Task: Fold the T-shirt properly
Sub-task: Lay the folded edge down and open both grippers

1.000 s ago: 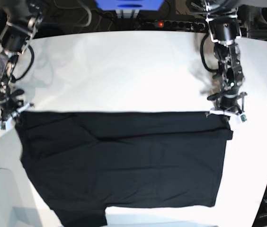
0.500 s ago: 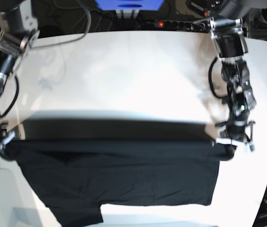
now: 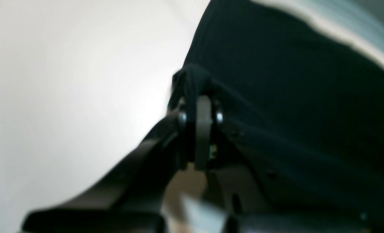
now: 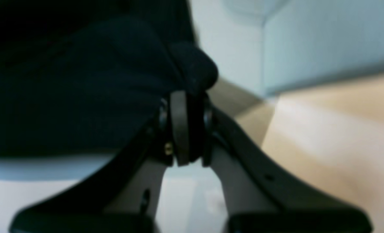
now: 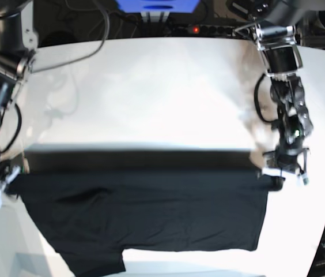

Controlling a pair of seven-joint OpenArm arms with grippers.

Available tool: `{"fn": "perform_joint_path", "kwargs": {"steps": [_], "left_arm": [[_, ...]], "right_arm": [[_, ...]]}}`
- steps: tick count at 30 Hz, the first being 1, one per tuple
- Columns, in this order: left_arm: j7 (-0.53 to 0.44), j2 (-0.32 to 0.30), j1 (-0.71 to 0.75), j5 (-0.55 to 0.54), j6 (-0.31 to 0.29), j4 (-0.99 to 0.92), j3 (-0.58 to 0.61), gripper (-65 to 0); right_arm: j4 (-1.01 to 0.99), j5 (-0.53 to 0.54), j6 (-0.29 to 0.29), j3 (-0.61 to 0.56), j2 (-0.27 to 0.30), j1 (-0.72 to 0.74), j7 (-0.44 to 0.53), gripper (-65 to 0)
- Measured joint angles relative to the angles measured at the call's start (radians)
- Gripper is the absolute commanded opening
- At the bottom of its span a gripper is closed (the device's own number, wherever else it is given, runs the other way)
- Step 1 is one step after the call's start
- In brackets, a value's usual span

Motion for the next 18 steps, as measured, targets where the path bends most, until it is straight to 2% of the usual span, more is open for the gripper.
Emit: {"fn": "perform_joint_path", "kwargs": {"steps": [4,8,10,12,15,18], "left_arm": [[-0.002,0.003,0.057,0.002,0.008,0.002,-0.05,-64.9],[0.0,0.004,0.146,-0.006,-0.005,0.093,-0.048,-64.9],[-0.002,0.006,0.204,-0.001,0.001,0.151,-0.048,-64.9],[0.001,0.008,0.266,-0.002,-0.003,0.202,-0.048,-64.9],[-0.003,0.03,0.344,0.002,0.005,0.262,-0.061,-64.9],[-0.003,0.06,0.435,-0.002,-0.003,0.323,-0.101,-64.9]], "right_arm": [[0.166,0.025,0.005,0.059,-0.019,-0.129,0.016,-65.0],[0.286,0.013,0.006,0.138,-0.046,-0.264,0.013,-65.0],[0.32,0.018,0.008,0.162,-0.052,-0.336,0.013,-65.0],[0.335,0.005,0.008,0.201,-0.081,-0.388,0.011,-65.0],[0.367,0.008,0.008,0.259,-0.123,-0.463,0.016,-65.0],[0.396,0.007,0.008,0.285,-0.139,-0.532,0.012,-65.0]]}}
